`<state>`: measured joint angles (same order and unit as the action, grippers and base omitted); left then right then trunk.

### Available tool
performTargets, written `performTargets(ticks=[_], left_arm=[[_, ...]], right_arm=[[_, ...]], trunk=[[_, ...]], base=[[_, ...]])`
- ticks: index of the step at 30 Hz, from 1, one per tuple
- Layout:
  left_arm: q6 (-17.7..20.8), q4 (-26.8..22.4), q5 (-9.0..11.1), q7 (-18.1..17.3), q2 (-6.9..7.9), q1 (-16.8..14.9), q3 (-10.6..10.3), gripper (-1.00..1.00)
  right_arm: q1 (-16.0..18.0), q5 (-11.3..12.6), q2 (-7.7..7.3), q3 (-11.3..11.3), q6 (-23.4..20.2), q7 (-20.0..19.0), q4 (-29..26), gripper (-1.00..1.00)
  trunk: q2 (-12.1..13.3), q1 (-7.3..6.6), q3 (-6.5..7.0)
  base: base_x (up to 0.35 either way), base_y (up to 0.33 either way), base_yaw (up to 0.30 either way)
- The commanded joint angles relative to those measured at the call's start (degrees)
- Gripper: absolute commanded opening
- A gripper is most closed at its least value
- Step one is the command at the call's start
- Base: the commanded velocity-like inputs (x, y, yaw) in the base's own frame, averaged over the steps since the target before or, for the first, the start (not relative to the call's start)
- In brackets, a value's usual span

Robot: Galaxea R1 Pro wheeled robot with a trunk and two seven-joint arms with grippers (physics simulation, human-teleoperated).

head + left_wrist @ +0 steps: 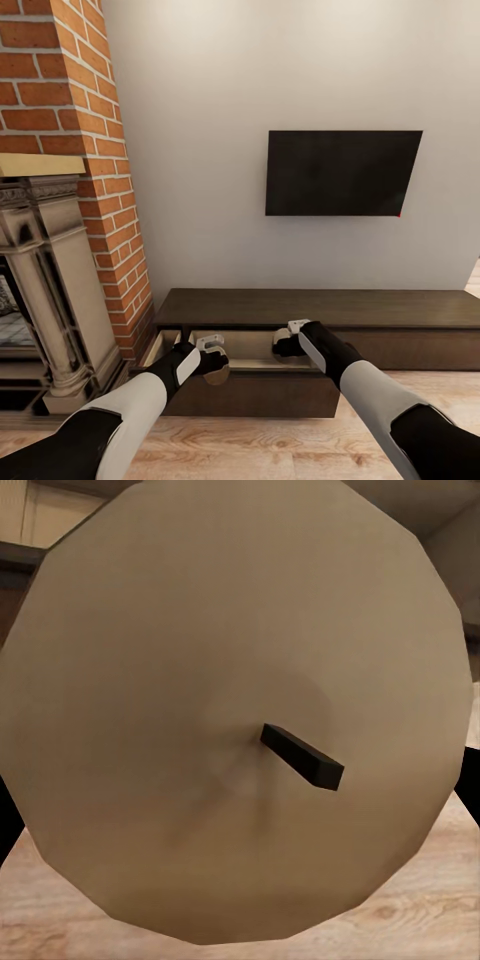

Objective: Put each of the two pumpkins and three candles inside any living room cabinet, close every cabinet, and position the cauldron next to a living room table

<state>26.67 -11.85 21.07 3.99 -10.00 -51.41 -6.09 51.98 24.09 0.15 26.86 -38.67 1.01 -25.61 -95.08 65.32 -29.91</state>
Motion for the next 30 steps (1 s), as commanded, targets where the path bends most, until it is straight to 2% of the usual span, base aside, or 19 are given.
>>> performTargets(ticks=[1, 4, 7, 8, 10, 20, 30], left_arm=[[-0.56, -0.09, 0.55, 0.34, 0.00, -0.01, -0.34, -1.00], [-4.13, 0.15, 0.55, 0.22, 0.00, 0.00, -0.35, -1.00], [-6.21, 0.65, 0.55, -0.37, 0.00, 0.00, -0.36, -1.00], [-9.33, 1.95, 0.55, -3.45, 0.00, 0.00, -0.38, -1.00], [-10.83, 2.45, 0.51, -4.23, 0.00, 0.00, -0.44, -1.00], [-11.78, 2.19, 0.29, -4.60, 0.00, 0.00, -5.30, -1.00], [-11.65, 2.49, 0.22, -4.60, 0.00, 0.00, -6.10, -1.00]], right_arm=[[0.05, 1.12, -0.16, 0.20, 0.72, -1.29, -0.11, -1.00], [0.05, 2.89, -0.22, 0.14, 1.35, -2.45, -0.13, -1.00], [0.05, 3.37, -0.23, 0.13, 1.49, -2.60, -0.14, -1.00], [0.05, 3.56, -0.30, 0.06, 1.43, -2.56, -0.14, -1.00], [0.05, 3.62, -0.32, 0.04, 1.43, -2.87, -0.14, -1.00], [0.05, 3.72, -0.41, 0.02, 1.62, -2.53, 0.62, -1.00], [0.05, 3.66, -0.47, 0.14, 1.58, -2.62, 0.48, -1.00]], trunk=[[-0.03, 0.00, -0.07], [-0.03, 0.00, -0.07], [-0.03, 0.00, -0.07], [-0.03, 0.00, -0.07], [-0.03, 0.00, -0.07], [-0.03, 0.00, -0.07], [-0.03, 0.00, -0.07]], base=[[0.000, 0.000, 0.000], [0.000, 0.000, 0.000], [0.000, 0.000, 0.000], [0.000, 0.000, 0.000], [0.000, 0.000, 0.000], [0.000, 0.000, 0.000], [0.002, 0.000, 0.000]])
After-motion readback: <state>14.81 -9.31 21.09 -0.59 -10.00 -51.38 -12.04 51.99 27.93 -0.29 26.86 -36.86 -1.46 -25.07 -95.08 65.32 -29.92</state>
